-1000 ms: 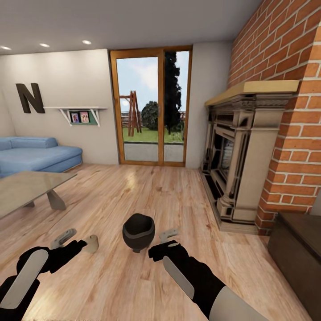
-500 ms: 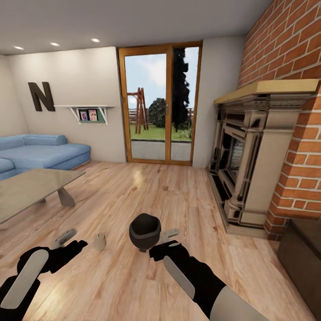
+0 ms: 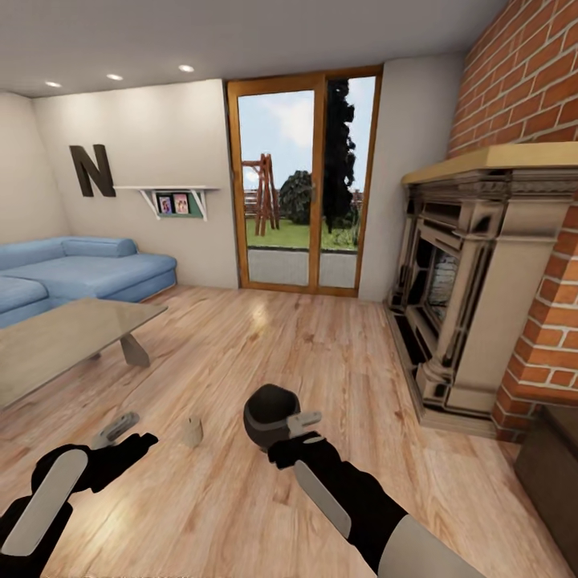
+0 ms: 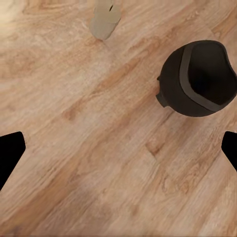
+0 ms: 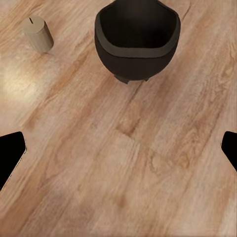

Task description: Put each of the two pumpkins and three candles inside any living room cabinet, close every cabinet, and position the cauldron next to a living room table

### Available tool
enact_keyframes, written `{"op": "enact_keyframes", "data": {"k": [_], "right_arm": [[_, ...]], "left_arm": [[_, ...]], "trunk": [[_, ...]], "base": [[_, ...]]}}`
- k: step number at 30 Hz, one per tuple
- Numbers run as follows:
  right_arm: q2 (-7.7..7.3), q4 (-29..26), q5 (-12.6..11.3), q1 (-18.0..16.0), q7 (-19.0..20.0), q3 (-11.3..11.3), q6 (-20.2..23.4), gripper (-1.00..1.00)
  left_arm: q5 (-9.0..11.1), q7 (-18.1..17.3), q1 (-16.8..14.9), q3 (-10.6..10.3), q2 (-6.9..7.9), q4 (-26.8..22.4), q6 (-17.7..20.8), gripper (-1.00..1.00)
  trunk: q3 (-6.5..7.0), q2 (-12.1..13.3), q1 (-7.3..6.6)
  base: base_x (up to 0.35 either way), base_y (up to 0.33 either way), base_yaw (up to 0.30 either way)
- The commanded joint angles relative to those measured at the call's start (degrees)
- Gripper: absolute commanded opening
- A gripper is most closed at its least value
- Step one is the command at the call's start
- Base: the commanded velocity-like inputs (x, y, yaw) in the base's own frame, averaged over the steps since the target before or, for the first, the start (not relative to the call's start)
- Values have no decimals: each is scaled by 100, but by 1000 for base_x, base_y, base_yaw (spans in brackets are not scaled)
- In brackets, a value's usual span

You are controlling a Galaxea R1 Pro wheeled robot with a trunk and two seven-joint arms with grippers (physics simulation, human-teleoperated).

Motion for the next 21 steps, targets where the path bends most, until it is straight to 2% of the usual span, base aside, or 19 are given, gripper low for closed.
{"op": "enact_keyframes", "data": {"k": [1,4,11,17,21], "right_arm": [[-10,-54,-59,-6,-56,23,-17,100],[8,-116,-43,-6,-55,59,-45,100],[-12,-166,-46,-6,-56,39,-71,100],[4,-179,-46,-6,-58,47,-67,100],[14,-201,-53,-6,-66,31,-67,100]], "left_arm": [[61,58,-6,6,8,-5,83,100],[55,58,-9,30,10,14,399,100],[53,65,-16,35,0,39,511,100],[49,59,-17,34,-18,-24,517,100],[28,57,-17,-4,-4,-37,532,100]], "trunk": [[4,38,-23],[49,159,-89],[172,439,-243],[178,439,-243],[182,439,-243]], "base": [[0,0,55],[0,0,23],[0,0,3],[0,0,0],[175,-108,0]]}}
